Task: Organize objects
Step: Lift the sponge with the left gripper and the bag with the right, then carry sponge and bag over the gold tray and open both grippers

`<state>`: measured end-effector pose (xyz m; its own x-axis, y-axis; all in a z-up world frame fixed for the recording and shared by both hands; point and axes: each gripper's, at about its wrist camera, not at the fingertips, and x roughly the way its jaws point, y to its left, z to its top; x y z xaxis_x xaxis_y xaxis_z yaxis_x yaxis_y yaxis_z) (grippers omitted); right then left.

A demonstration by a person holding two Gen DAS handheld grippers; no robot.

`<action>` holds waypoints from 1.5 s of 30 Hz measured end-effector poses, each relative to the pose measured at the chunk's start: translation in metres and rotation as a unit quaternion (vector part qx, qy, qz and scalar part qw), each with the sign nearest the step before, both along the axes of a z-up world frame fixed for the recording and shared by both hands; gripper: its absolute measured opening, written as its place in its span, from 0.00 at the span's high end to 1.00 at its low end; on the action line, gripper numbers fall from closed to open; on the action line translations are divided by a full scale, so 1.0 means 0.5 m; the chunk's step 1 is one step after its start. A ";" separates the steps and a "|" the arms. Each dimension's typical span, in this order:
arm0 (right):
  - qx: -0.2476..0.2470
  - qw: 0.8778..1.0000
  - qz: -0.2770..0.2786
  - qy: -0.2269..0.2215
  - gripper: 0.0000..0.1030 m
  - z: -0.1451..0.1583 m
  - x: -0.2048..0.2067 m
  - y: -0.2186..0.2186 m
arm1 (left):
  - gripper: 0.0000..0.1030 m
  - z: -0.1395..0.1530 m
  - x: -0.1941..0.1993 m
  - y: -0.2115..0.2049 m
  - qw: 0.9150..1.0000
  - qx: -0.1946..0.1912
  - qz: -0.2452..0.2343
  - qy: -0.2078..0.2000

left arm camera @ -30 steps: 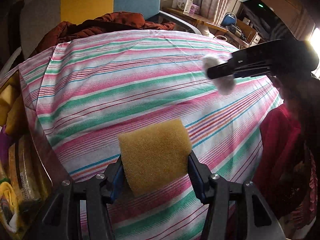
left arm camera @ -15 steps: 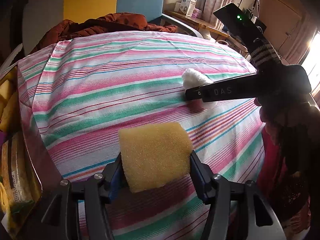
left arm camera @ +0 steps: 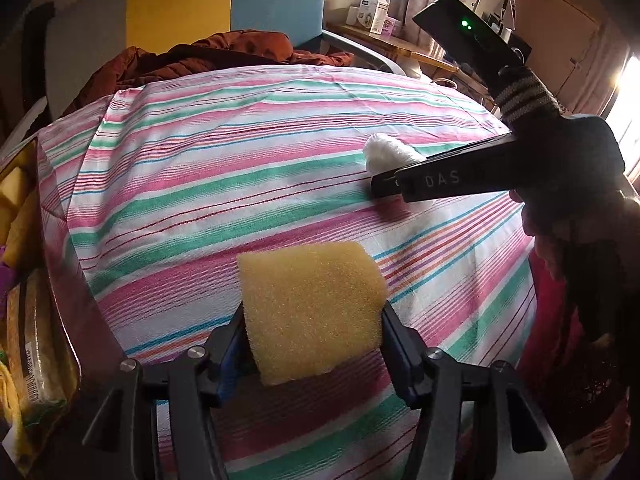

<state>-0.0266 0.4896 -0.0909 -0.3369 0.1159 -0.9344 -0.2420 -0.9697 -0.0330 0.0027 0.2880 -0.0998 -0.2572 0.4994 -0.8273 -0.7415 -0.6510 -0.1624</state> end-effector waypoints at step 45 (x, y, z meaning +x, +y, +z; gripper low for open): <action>-0.014 0.999 -0.005 0.037 0.62 0.033 0.004 -0.054 | 0.44 0.189 -0.046 -0.335 0.979 0.107 0.166 0.043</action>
<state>-0.0248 0.4625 -0.0745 -0.4049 0.0931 -0.9096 -0.2521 -0.9676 0.0131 -0.0204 0.1204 -0.0051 -0.4988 0.5363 -0.6809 -0.5109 -0.8165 -0.2689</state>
